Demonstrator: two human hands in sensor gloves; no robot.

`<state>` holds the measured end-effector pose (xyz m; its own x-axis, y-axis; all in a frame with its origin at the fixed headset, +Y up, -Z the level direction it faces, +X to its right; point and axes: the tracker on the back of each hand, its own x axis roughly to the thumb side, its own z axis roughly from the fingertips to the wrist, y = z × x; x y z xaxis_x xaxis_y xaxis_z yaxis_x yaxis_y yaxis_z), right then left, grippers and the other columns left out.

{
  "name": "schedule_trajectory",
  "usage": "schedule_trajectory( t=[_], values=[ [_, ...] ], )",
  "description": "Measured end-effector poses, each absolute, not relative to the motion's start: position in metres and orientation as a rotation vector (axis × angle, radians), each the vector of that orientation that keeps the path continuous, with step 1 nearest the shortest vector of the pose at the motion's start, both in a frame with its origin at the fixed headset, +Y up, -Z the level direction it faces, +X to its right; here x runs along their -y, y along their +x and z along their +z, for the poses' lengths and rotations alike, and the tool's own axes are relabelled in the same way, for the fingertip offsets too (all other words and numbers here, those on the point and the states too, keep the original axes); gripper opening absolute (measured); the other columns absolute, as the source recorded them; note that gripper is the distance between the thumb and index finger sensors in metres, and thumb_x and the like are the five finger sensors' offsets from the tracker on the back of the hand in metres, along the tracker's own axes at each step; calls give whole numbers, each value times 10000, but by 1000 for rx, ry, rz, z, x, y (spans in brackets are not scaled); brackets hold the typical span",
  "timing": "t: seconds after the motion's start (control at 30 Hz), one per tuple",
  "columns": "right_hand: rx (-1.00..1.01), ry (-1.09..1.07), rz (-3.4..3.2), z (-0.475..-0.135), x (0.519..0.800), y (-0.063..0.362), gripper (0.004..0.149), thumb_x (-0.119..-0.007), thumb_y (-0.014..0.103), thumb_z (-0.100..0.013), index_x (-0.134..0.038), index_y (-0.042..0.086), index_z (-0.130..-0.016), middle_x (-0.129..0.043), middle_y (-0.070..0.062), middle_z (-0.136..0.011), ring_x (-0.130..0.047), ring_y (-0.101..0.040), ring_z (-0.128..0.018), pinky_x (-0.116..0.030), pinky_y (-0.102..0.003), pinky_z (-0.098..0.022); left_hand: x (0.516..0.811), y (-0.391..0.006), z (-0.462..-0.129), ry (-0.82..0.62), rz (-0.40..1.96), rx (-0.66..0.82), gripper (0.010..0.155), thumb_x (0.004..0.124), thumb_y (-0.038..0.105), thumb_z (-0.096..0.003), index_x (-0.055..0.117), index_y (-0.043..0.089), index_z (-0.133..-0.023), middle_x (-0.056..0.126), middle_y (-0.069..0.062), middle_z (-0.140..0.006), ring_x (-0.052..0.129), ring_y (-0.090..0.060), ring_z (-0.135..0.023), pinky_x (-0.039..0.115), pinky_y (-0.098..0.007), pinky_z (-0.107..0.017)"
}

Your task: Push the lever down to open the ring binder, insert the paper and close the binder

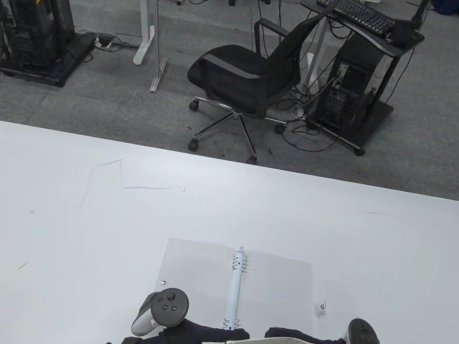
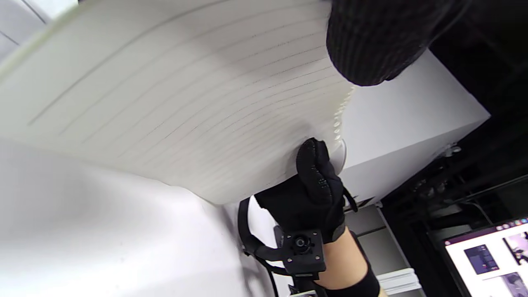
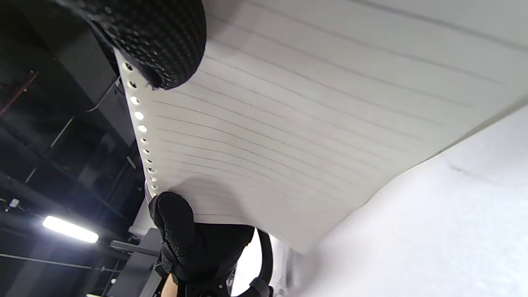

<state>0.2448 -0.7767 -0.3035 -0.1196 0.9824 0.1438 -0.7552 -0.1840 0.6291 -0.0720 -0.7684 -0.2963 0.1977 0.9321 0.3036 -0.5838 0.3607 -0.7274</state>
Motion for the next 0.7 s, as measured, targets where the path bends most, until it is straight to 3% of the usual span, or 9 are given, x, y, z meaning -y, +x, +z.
schedule_trajectory(
  t=[0.23, 0.53, 0.7],
  values=[
    [-468, 637, 1728, -305, 776, 246, 498, -835, 345, -480, -769, 282, -969, -798, -30, -1059, -683, -396, -990, -538, -606, -687, 773, -72, -298, -522, 1069, 760, 553, 768, 521, -464, 680, 379, -992, 780, 47, -1089, 764, -335, -1043, 543, -660, -729],
    [-465, 642, 1715, -305, 772, 247, 519, -833, 360, -484, -750, 254, -985, -779, -53, -1067, -674, -405, -991, -534, -608, -688, 774, -73, -299, -526, 1203, 723, 499, 725, 483, -484, 733, 362, -968, 872, 23, -1021, 923, -323, -919, 670, -610, -690],
    [-415, 668, 1639, -305, 765, 251, 543, -857, 398, -474, -753, 246, -985, -790, -58, -1059, -707, -411, -976, -556, -623, -684, 768, -76, -299, -491, 1397, 706, 486, 715, 473, -486, 741, 370, -960, 916, 23, -979, 977, -325, -857, 719, -586, -666]
  ],
)
